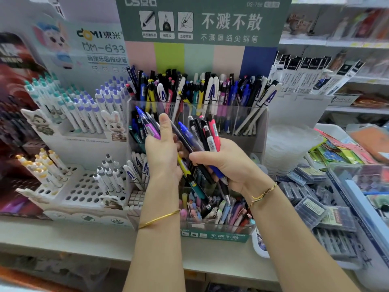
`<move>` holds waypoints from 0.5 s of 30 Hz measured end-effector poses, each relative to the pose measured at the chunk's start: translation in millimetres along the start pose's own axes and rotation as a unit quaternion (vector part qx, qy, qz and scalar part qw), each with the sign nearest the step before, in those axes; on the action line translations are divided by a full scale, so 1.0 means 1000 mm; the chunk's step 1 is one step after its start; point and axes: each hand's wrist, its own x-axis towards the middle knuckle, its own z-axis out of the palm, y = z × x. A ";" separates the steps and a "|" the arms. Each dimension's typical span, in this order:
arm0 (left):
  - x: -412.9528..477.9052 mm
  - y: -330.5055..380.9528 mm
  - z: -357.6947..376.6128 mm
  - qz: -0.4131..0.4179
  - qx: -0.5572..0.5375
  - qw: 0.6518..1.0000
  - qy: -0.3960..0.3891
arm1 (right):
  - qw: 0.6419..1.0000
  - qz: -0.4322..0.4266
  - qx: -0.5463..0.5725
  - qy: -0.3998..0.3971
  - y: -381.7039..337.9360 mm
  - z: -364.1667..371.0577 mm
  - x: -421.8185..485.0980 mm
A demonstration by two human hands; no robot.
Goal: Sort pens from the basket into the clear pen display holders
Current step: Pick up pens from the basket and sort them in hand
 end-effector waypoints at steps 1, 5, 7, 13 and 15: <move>0.000 0.000 -0.001 0.003 -0.017 1.000 -0.014 | 1.000 0.001 0.011 0.017 0.001 -0.001 0.001; -0.002 -0.001 -0.003 0.001 -0.017 0.996 -0.087 | 0.999 -0.005 0.031 0.032 0.001 -0.005 0.005; -0.004 0.000 -0.003 0.006 -0.010 0.995 -0.103 | 0.999 -0.012 0.035 0.021 0.000 -0.005 0.005; 0.002 0.002 -0.005 -0.074 -0.076 0.989 -0.100 | 0.995 -0.037 0.087 0.017 0.007 -0.011 0.008; 0.003 0.000 -0.005 -0.113 -0.117 0.981 -0.110 | 0.994 -0.079 0.070 -0.007 0.005 -0.010 0.006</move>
